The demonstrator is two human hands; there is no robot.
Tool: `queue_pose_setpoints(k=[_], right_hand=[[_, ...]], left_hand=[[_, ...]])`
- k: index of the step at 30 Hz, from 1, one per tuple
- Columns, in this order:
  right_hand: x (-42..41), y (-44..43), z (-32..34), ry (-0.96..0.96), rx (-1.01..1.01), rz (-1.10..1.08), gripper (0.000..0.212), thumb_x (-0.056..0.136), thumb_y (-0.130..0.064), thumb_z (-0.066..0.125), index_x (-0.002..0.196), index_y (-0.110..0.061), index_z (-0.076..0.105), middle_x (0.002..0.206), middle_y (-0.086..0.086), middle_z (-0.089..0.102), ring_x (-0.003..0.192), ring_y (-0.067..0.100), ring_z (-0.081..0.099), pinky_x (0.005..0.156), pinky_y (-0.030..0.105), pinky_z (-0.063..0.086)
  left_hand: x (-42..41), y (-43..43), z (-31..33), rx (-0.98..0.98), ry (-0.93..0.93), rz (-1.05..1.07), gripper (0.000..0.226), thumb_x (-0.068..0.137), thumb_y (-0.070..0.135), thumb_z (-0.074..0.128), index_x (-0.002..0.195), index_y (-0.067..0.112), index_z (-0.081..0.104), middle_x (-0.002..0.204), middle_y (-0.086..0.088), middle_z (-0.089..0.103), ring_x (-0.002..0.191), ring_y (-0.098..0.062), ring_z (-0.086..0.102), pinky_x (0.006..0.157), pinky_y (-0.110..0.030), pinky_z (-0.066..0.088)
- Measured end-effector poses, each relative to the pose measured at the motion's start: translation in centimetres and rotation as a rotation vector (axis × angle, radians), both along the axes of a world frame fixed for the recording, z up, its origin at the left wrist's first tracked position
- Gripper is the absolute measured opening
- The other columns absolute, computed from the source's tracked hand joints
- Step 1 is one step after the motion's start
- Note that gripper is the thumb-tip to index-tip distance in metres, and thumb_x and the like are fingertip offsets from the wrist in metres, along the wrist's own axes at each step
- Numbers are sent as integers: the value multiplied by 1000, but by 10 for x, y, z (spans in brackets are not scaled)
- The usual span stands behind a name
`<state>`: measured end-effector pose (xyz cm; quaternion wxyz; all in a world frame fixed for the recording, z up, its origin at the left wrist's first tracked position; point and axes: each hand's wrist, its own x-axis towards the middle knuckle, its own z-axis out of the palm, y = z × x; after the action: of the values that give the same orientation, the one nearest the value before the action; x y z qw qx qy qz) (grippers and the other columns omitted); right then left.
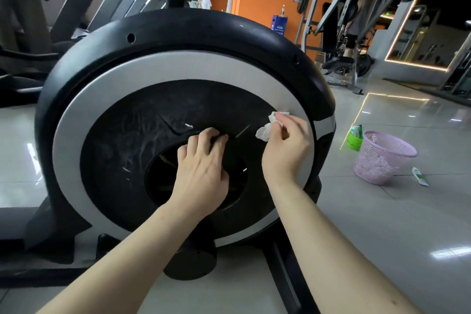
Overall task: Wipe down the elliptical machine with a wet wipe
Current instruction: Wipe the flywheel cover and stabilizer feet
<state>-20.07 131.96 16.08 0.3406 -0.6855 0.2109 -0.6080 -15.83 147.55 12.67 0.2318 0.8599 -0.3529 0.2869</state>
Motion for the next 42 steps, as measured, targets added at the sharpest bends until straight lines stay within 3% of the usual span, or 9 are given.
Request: queue_pose_setpoints(k=[6, 9, 11, 16, 22, 29, 33, 36, 42], right_hand=[[25, 41, -11, -9, -157, 92, 19, 92, 2, 67, 103, -8, 79, 109, -9, 64, 102, 5, 59, 84, 4, 45], [27, 58, -28, 105, -409, 189, 22, 86, 8, 70, 101, -5, 79, 107, -1, 69, 100, 12, 59, 85, 15, 52], [26, 50, -24, 117, -440, 202, 22, 85, 10, 70, 98, -6, 79, 103, 0, 71, 98, 19, 62, 85, 20, 53], [26, 31, -1, -2, -242, 100, 22, 90, 6, 65, 97, -11, 78, 103, -12, 63, 101, 16, 62, 85, 11, 47], [44, 69, -27, 110, -441, 238, 26, 82, 17, 67, 90, -5, 79, 99, 0, 70, 100, 18, 59, 85, 21, 54], [30, 58, -13, 138, -441, 220, 25, 80, 14, 70, 87, -9, 78, 94, -13, 68, 94, 12, 61, 85, 24, 53], [63, 109, -7, 169, -626, 355, 21, 79, 6, 62, 82, -9, 76, 90, -4, 72, 87, 21, 61, 80, 26, 52], [60, 93, -2, 215, -765, 451, 26, 77, 10, 59, 87, -6, 76, 94, 0, 73, 90, 24, 62, 84, 30, 53], [36, 46, 4, 207, -721, 268, 33, 70, 23, 69, 83, -6, 78, 90, -4, 74, 89, 18, 64, 86, 21, 52]], left_hand=[[12, 19, 6, -99, 9, 38, 59, 70, 12, 67, 128, 12, 58, 134, -7, 47, 115, -32, 45, 91, -45, 37], [19, 31, 6, -148, 11, 46, 51, 73, 12, 64, 124, 13, 59, 130, -6, 47, 114, -31, 44, 90, -44, 37], [24, 40, 9, -178, 12, 63, 49, 75, 9, 67, 123, 12, 60, 128, -6, 48, 114, -30, 44, 92, -42, 35], [31, 57, 19, -238, 21, 103, 43, 77, 5, 66, 119, 13, 60, 122, -5, 49, 111, -27, 42, 91, -36, 28], [39, 70, 20, -301, 43, 191, 29, 78, 12, 70, 105, 16, 60, 106, -1, 52, 100, -25, 45, 86, -38, 33], [42, 80, 20, -281, 83, 250, 18, 83, 20, 67, 100, 19, 64, 99, 3, 55, 97, -23, 49, 86, -36, 32], [50, 92, 24, -258, 108, 301, 12, 85, 25, 64, 95, 21, 69, 96, 3, 63, 97, -25, 56, 89, -37, 35], [54, 101, 27, -270, 124, 308, 12, 85, 24, 65, 94, 22, 73, 96, 3, 67, 98, -24, 60, 92, -37, 35], [56, 111, 30, -260, 125, 290, 17, 87, 25, 64, 97, 25, 78, 95, 7, 70, 98, -20, 62, 92, -34, 35]])
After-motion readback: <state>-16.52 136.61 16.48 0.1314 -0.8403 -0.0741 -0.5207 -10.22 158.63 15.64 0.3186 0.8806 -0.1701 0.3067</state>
